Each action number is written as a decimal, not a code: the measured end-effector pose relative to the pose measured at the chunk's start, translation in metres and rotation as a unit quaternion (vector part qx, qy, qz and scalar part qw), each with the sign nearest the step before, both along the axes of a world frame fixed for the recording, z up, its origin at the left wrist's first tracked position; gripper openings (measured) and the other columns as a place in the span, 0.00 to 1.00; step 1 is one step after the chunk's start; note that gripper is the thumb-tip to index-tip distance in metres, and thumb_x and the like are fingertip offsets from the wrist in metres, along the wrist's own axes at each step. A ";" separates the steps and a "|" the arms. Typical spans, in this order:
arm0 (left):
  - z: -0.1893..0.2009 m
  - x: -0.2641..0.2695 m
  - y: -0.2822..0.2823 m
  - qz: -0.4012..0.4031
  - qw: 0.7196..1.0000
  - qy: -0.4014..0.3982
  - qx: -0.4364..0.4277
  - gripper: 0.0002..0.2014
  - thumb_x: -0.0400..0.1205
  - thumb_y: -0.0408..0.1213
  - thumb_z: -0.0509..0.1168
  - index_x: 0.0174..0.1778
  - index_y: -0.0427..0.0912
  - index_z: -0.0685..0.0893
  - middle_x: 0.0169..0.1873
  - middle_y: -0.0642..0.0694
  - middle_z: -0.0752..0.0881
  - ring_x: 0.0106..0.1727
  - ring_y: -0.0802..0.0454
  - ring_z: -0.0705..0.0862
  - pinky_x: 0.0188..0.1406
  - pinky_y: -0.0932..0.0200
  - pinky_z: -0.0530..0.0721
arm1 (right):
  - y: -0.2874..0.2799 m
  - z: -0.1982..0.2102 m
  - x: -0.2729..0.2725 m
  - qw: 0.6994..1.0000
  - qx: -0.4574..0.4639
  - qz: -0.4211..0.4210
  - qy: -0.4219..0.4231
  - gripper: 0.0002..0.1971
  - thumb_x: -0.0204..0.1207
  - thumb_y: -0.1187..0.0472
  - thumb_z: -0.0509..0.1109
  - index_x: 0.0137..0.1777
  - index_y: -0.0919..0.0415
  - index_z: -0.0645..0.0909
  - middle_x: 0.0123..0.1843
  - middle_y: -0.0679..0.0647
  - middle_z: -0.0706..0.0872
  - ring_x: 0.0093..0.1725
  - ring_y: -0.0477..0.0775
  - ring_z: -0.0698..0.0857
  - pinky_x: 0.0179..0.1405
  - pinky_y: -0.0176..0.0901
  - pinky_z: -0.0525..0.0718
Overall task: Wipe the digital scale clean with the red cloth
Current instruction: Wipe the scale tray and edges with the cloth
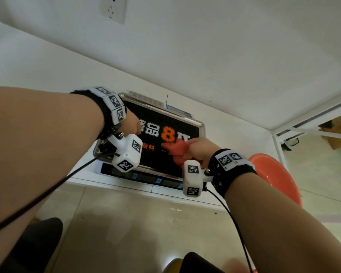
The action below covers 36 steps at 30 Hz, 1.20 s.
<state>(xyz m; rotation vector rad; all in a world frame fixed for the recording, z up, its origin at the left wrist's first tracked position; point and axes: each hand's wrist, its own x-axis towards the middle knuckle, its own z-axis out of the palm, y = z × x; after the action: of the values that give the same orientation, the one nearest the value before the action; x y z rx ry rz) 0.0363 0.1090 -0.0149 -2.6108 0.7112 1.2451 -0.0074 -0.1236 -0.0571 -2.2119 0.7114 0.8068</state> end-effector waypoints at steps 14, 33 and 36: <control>-0.005 0.005 -0.003 0.041 0.998 0.026 -0.038 0.23 0.86 0.31 0.51 0.79 0.41 0.68 0.78 0.43 0.70 0.74 0.46 0.73 0.73 0.57 0.70 | 0.069 -0.005 -0.010 0.971 -0.055 0.221 -0.074 0.17 0.77 0.68 0.67 0.62 0.52 0.86 0.36 0.48 0.85 0.27 0.47 0.83 0.17 0.33 0.77; -0.017 0.015 0.000 0.042 0.996 0.042 -0.073 0.21 0.85 0.33 0.56 0.76 0.40 0.73 0.69 0.42 0.80 0.58 0.50 0.79 0.62 0.59 0.76 | 0.118 -0.009 -0.004 0.903 -0.169 0.377 -0.117 0.15 0.83 0.59 0.64 0.68 0.50 0.81 0.66 0.60 0.76 0.65 0.65 0.78 0.64 0.55 0.82; -0.015 0.013 0.001 0.035 0.997 0.028 -0.061 0.20 0.86 0.35 0.54 0.75 0.40 0.73 0.69 0.41 0.80 0.61 0.48 0.80 0.64 0.57 0.77 | 0.129 -0.013 -0.006 0.899 -0.147 0.392 -0.132 0.17 0.82 0.60 0.67 0.70 0.55 0.81 0.73 0.62 0.71 0.72 0.67 0.72 0.71 0.60 0.77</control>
<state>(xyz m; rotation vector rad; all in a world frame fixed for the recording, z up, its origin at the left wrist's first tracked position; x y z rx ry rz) 0.0496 0.1099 -0.0296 -2.7320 0.7330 1.3384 -0.0133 0.0050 -0.0706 -2.8485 -0.2547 0.7632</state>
